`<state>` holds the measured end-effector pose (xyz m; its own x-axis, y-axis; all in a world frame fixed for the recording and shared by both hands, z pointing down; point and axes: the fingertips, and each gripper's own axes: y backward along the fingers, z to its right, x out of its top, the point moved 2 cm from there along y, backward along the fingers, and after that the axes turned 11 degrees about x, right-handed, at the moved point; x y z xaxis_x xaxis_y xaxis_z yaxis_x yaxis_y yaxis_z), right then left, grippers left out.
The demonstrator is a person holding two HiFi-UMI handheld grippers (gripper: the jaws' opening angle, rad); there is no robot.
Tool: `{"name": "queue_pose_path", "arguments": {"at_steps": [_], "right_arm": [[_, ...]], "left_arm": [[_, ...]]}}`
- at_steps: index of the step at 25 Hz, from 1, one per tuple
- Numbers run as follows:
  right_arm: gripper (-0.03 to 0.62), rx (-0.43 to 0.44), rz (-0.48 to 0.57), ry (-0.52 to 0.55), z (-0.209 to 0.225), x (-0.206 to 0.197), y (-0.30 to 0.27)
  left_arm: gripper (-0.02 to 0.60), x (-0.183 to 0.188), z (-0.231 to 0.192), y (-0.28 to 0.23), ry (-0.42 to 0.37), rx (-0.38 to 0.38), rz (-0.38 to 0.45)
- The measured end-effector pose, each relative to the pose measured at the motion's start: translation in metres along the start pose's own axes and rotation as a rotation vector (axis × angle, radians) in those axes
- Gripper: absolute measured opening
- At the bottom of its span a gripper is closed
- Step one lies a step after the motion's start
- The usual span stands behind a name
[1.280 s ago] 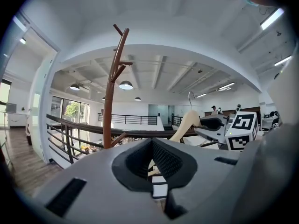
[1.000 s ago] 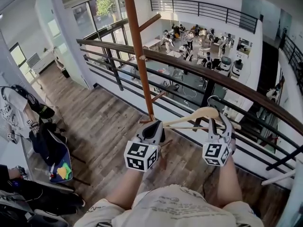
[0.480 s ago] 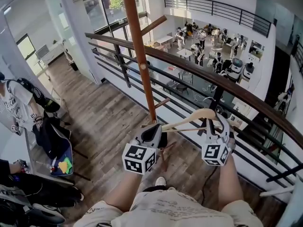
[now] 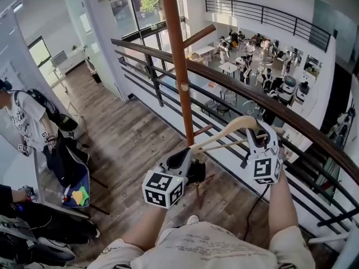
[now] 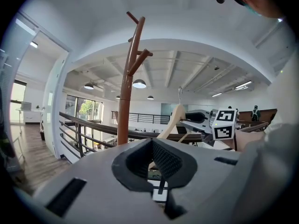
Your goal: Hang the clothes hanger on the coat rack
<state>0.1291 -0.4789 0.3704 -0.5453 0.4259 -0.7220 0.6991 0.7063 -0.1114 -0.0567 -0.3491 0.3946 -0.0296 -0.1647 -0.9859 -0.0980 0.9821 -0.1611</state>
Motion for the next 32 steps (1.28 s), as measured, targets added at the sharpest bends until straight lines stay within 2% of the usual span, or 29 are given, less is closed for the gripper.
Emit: {"name": "queue_pose_path", "arguments": {"at_steps": [14,23,32], "right_arm": [[0.129,0.174,0.176,0.091,0.044,0.063,-0.065],[0.129,0.195,0.268,0.173,0.071,0.106,-0.087],[0.129,0.263,0.329,0.201,0.092,0.153,-0.100]], "left_arm": [[0.005,0.012,-0.040,0.029,0.014,0.087,0.037],[0.005,0.016,-0.056,0.050,0.009,0.129,0.054],[0.005,0.012,-0.078,0.058,0.057,0.186,0.059]]}}
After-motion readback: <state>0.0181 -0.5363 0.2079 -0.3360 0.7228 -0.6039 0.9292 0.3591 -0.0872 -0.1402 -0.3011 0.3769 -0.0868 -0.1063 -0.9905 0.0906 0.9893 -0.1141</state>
